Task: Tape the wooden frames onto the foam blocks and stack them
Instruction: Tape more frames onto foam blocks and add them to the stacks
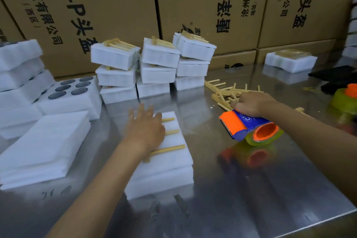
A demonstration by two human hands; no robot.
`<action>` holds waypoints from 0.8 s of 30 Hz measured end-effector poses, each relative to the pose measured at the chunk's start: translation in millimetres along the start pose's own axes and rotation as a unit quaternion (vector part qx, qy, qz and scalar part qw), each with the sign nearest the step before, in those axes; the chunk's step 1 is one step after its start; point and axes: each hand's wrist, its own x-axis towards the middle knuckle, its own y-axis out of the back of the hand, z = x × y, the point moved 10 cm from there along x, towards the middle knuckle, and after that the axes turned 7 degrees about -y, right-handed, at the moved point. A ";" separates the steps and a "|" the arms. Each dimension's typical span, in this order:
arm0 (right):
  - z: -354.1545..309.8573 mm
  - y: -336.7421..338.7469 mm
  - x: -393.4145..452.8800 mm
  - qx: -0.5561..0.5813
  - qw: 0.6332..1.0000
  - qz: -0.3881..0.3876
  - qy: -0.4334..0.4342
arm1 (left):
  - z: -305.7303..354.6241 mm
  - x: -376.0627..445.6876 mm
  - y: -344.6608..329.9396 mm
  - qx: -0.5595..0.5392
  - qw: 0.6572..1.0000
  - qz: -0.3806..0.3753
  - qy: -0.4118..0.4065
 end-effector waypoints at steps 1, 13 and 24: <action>-2.7 -0.9 0.5 -0.004 1.000 0.002 0.004 | 15.4 3.1 12.0 0.004 0.999 0.036 -0.028; -12.8 6.4 -12.4 -0.005 0.999 0.042 0.009 | 116.4 55.5 -13.5 -0.347 0.935 -0.006 -0.069; -38.9 14.9 -42.2 -0.075 0.989 0.124 -0.036 | 110.2 50.9 -2.5 -0.457 0.882 0.078 -0.090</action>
